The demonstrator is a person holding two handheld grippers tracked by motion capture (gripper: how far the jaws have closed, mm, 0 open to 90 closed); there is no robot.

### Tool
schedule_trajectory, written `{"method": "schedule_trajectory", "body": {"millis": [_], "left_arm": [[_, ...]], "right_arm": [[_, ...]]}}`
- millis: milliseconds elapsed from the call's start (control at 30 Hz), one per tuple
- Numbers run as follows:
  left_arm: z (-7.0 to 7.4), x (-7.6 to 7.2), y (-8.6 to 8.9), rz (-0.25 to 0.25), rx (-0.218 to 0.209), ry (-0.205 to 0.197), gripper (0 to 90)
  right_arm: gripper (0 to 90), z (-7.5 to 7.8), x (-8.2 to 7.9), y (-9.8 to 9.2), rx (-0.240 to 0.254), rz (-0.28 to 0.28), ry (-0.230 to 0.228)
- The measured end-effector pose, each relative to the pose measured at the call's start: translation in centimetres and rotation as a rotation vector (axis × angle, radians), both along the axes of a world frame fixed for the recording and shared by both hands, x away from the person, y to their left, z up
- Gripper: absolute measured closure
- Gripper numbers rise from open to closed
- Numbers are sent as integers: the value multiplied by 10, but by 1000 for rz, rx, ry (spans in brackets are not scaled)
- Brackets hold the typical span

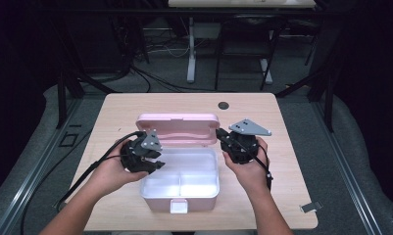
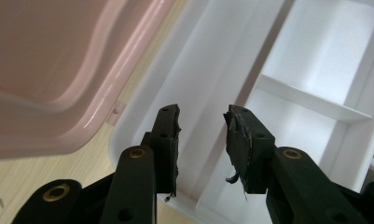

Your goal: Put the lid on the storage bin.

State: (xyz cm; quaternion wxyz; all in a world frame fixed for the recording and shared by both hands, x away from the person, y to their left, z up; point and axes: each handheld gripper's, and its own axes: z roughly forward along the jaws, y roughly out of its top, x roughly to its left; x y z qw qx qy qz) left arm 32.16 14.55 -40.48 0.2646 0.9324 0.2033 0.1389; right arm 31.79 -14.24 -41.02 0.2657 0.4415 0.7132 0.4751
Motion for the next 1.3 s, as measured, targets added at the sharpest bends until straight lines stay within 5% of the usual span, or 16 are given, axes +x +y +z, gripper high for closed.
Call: {"method": "schedule_trajectory", "body": {"millis": [100, 800, 1300], "left_arm": [[2, -2, 11, 39, -62, -4, 654], [23, 8, 61, 261, -231, -111, 708], [35, 18, 60, 302, -320, -161, 746]], "right_arm": [[868, 0, -1, 0, 4, 2, 3], [866, 0, -2, -1, 7, 8, 7], [866, 0, -2, -1, 5, 10, 8]]}}
